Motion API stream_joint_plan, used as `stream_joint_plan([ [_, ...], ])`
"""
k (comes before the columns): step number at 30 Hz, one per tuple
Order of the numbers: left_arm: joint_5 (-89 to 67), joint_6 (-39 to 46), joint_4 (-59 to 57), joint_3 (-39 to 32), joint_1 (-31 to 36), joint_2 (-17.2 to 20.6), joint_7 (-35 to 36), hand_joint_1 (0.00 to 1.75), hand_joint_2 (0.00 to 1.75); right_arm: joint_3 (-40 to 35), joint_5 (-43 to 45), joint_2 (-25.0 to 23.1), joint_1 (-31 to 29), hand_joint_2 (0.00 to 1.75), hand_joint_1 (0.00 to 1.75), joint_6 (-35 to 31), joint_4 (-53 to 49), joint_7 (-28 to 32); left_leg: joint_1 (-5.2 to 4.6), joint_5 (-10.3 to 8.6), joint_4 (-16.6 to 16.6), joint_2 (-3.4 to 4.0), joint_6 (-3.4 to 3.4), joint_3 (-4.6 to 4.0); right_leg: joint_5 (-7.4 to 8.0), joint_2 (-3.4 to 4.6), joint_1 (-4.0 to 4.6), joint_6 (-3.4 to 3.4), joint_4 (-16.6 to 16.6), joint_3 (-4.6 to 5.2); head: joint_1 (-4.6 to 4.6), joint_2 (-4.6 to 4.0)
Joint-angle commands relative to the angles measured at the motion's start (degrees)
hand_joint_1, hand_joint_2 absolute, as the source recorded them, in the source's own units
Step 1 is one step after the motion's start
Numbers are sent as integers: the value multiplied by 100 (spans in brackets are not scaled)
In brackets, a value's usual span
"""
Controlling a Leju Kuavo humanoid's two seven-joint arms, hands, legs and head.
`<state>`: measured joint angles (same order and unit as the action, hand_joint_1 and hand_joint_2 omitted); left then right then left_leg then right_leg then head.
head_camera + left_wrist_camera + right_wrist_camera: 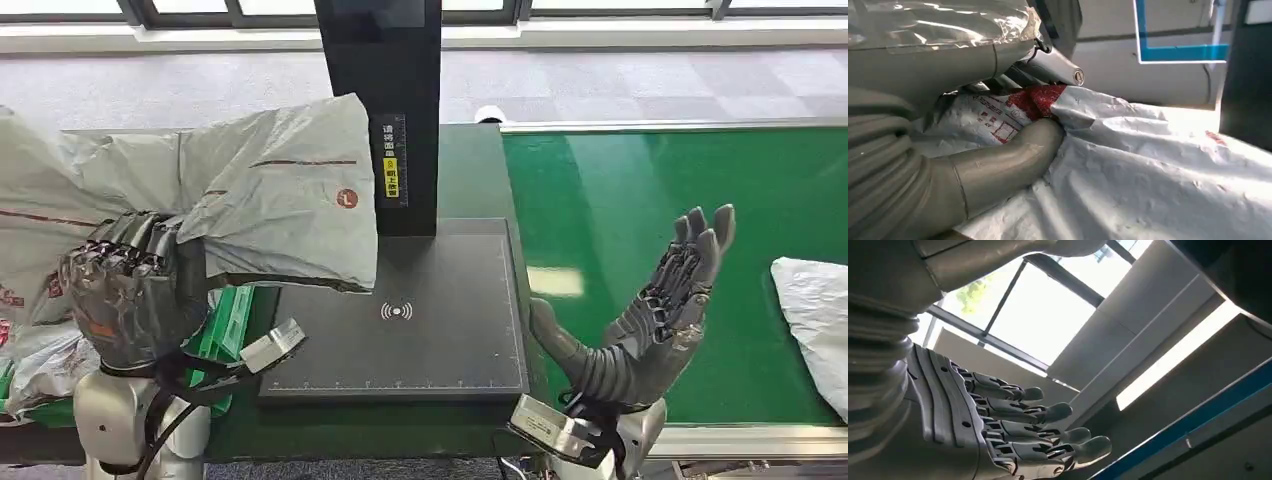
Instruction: Moved the parcel from conveyor to table for the left to box.
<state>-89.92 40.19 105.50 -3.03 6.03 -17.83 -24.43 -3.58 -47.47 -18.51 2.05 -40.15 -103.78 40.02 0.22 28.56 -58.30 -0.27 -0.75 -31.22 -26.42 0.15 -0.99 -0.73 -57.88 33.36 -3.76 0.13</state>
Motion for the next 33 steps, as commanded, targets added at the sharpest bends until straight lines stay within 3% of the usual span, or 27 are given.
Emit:
stream_joint_plan([
  [1, -8, -19, -1713, -1543, 309, 58, 1731, 175, 175, 423, -49, -149, 45, 175, 0, 15, -186, -2, -1, -7, 23, 11, 1, 16, 10, 7, -1, 10, 16, -8, 0, 0],
  [4, 55, -19, -2341, -1628, 570, 115, 2102, 175, 175, 428, -72, -149, 158, 175, 0, 15, -301, -2, -8, -20, 43, 1, -4, 33, 13, -2, -7, 12, 28, -24, 0, 0],
  [16, 93, -19, -2484, -1690, 586, 99, 2298, 175, 175, 457, -82, -149, 187, 175, 0, 15, -324, -2, 16, -13, 13, 0, -10, 6, 12, 0, 12, 19, 9, -1, 0, 0],
  [23, 386, -19, -4047, -2474, 1098, 397, 2744, 175, 175, 476, -91, -149, 395, 175, 0, 15, -493, -2, 12, -20, 33, 3, -13, 21, 17, 3, 10, 22, 22, -8, 0, 0],
  [29, 345, -19, -4147, -2605, 1048, 308, 2780, 175, 175, 488, -87, -149, 397, 175, 0, 15, -507, -2, 17, -23, 29, 0, -13, 9, 21, -1, 19, 22, 24, 0, 2, 0],
  [30, 311, -19, -4141, -2625, 1049, 286, 2796, 168, 175, 489, -89, -149, 400, 175, 0, 15, -511, -2, 18, -24, 35, 2, -11, 14, 22, 0, 20, 22, 31, -6, 2, 0],
  [31, 326, -19, -4101, -2653, 1051, 270, 2772, 0, 175, 490, -88, -149, 402, 175, 0, 15, -516, -2, 14, -13, 15, 0, -10, 8, 11, 1, 13, 16, 10, 1, 0, 0],
  [33, 374, -19, -3935, -2687, 1019, 233, 2709, 0, 175, 490, -83, -149, 402, 175, 0, 15, -511, -2, 19, -14, 18, 4, -11, 7, 14, 4, 17, 18, 16, -1, 0, 0],
])
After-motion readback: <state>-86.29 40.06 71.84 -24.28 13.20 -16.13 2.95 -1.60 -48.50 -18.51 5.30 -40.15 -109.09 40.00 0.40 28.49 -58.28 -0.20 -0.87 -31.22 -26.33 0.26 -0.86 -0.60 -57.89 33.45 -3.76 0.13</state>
